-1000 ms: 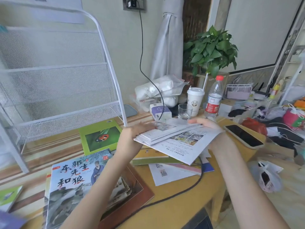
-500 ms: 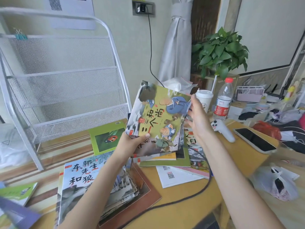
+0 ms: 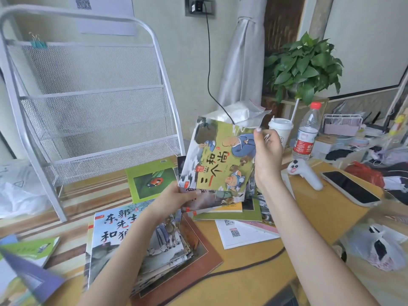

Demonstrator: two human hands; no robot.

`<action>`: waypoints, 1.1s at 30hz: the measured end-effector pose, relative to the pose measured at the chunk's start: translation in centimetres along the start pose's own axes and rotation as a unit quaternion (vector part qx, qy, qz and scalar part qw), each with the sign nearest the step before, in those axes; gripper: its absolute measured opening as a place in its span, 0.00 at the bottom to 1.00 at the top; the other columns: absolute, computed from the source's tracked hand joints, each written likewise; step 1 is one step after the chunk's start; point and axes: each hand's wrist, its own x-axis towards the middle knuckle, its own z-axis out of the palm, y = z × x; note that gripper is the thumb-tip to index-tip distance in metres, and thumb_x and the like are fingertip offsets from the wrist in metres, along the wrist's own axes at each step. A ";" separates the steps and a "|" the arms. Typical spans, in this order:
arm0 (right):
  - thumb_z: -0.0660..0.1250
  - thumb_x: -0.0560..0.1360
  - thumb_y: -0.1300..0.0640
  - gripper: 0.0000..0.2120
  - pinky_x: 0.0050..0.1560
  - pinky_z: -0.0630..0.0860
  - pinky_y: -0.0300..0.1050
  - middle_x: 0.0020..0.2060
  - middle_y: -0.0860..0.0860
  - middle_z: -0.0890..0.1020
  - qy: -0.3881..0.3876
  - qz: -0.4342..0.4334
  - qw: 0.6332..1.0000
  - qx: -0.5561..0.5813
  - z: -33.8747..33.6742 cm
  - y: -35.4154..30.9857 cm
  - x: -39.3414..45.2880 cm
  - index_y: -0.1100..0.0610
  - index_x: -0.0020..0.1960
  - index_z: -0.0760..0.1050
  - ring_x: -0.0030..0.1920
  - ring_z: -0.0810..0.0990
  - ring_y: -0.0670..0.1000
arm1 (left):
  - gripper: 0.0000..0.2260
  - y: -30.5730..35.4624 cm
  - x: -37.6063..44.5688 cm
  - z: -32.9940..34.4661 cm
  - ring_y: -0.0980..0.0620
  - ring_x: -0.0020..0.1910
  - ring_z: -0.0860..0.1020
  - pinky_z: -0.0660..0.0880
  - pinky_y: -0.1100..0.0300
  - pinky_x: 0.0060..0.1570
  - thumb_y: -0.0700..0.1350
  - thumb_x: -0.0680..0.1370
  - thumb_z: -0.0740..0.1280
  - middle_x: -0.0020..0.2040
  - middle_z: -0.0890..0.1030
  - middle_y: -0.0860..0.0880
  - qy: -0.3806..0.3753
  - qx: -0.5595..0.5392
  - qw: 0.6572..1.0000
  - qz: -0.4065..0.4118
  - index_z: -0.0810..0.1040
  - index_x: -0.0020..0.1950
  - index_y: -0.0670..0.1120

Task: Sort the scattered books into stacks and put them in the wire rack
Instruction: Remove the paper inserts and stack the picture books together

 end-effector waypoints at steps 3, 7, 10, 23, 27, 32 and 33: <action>0.62 0.79 0.54 0.10 0.37 0.66 0.33 0.36 0.46 0.70 0.108 0.042 0.992 0.044 -0.5 0.5 0.2 0.52 0.39 0.68 0.36 0.69 0.42 | 0.10 -0.8 0.6 0.9 0.54 0.31 0.79 0.76 0.60 0.36 0.35 0.78 0.64 0.33 0.83 0.49 0.043 -0.054 0.998 -0.009 0.80 0.37 0.39; 0.57 0.81 0.57 0.12 0.37 0.65 0.34 0.37 0.47 0.68 0.182 0.099 0.977 0.057 -1.3 2.1 -0.6 0.52 0.39 0.65 0.36 0.67 0.43 | 0.06 -1.5 1.3 0.9 0.48 0.41 0.83 0.80 0.56 0.45 0.33 0.78 0.64 0.43 0.85 0.46 0.078 -0.112 0.990 -0.035 0.81 0.47 0.40; 0.56 0.82 0.56 0.12 0.38 0.66 0.35 0.38 0.47 0.69 0.201 0.152 0.966 0.063 -1.5 3.5 -1.6 0.51 0.39 0.64 0.37 0.67 0.43 | 0.07 -1.6 1.2 0.8 0.49 0.41 0.83 0.80 0.57 0.44 0.31 0.77 0.64 0.43 0.85 0.46 0.074 -0.123 0.989 -0.043 0.79 0.49 0.39; 0.52 0.81 0.63 0.11 0.49 0.71 0.42 0.54 0.52 0.75 0.333 0.221 0.914 0.067 -2.7 6.4 -2.8 0.57 0.54 0.72 0.53 0.74 0.50 | 0.04 -2.3 1.2 0.9 0.51 0.32 0.82 0.77 0.62 0.30 0.31 0.74 0.69 0.37 0.85 0.46 0.144 -0.108 0.984 -0.014 0.80 0.42 0.39; 0.52 0.82 0.62 0.15 0.53 0.71 0.42 0.61 0.53 0.76 0.341 0.254 0.903 0.061 -2.5 6.6 -3.3 0.58 0.60 0.76 0.60 0.75 0.52 | 0.04 -2.4 1.2 1.0 0.48 0.36 0.83 0.79 0.57 0.35 0.37 0.77 0.67 0.42 0.85 0.43 0.160 -0.129 0.979 -0.001 0.80 0.46 0.37; 0.52 0.82 0.62 0.16 0.57 0.71 0.42 0.64 0.53 0.75 0.331 0.275 0.900 0.066 -2.2 6.5 -3.7 0.59 0.63 0.75 0.63 0.74 0.53 | 0.12 -2.3 1.3 1.0 0.45 0.41 0.83 0.80 0.52 0.44 0.44 0.78 0.66 0.44 0.84 0.41 0.208 -0.146 0.967 0.007 0.78 0.51 0.34; 0.53 0.81 0.62 0.16 0.56 0.72 0.43 0.63 0.53 0.76 0.330 0.276 0.900 0.065 -2.2 6.5 -3.8 0.59 0.62 0.75 0.62 0.74 0.53 | 0.11 -2.3 1.4 1.1 0.48 0.39 0.83 0.81 0.56 0.41 0.44 0.79 0.66 0.42 0.85 0.43 0.218 -0.142 0.966 0.009 0.79 0.50 0.36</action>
